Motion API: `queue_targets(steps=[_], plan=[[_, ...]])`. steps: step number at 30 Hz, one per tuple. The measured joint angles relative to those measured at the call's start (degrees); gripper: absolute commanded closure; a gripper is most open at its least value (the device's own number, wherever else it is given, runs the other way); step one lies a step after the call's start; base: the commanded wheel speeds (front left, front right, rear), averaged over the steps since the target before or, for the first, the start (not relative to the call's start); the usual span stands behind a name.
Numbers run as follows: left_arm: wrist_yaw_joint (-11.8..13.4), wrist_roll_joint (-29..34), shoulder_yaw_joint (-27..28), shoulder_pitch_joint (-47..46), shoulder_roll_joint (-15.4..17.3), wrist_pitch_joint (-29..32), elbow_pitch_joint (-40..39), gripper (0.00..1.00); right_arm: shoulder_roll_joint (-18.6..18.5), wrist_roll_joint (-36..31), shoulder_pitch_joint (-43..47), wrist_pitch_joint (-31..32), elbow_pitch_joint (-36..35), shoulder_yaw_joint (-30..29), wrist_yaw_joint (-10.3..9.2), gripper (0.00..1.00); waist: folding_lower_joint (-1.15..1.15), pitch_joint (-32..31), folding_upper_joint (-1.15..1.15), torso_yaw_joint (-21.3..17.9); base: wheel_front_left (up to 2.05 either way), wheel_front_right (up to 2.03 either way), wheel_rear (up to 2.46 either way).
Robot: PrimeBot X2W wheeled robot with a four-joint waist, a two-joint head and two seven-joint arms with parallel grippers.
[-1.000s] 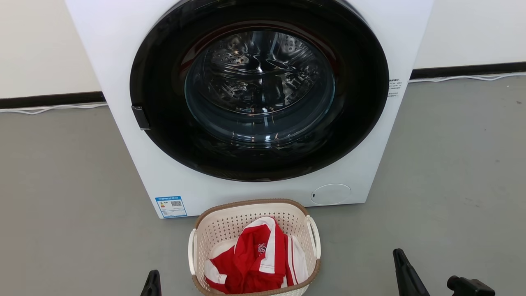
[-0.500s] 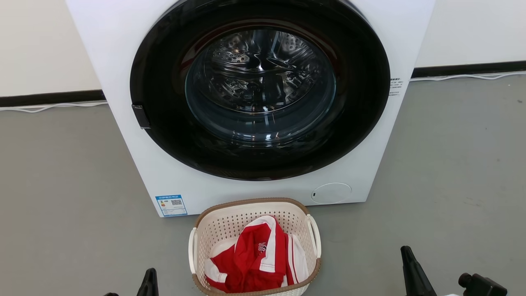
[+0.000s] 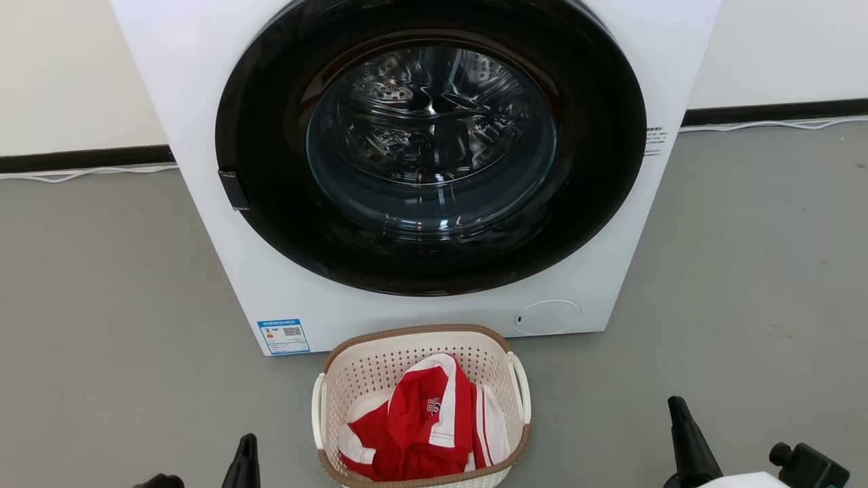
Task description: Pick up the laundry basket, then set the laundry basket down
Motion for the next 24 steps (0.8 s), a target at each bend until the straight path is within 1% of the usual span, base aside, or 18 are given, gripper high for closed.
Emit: queue_targets(steps=[24], plan=[[-2.76, -16.46, 1.70, -3.41, 0.07, 3.61, 1.53, 1.00, -0.13, 14.10, -1.93, 3.88, -0.10, -1.99, -0.01, 1.00, 0.00, 0.42, 0.00, 0.20, 0.00, 0.00, 0.00]])
